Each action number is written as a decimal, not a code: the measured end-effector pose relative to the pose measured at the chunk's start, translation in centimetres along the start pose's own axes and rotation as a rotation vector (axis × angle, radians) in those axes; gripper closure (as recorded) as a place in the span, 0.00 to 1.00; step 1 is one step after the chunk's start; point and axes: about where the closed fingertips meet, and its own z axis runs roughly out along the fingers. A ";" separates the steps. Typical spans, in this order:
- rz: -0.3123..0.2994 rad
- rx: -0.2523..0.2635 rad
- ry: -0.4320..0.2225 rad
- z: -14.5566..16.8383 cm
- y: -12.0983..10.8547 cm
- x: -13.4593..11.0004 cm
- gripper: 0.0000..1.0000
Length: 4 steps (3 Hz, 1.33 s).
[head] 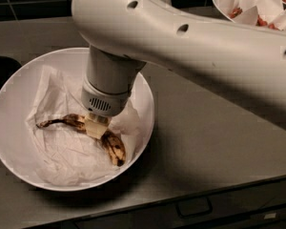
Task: Pick banana from white bowl
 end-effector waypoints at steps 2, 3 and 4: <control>-0.008 0.073 -0.073 -3.4 0.5 0.1 1.00; -0.023 0.113 -0.118 -5.3 0.7 0.0 1.00; -0.025 0.118 -0.121 -5.5 0.7 0.0 1.00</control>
Offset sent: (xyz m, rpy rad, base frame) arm -0.0083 -0.0207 0.0532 0.1151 -0.1399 -0.0299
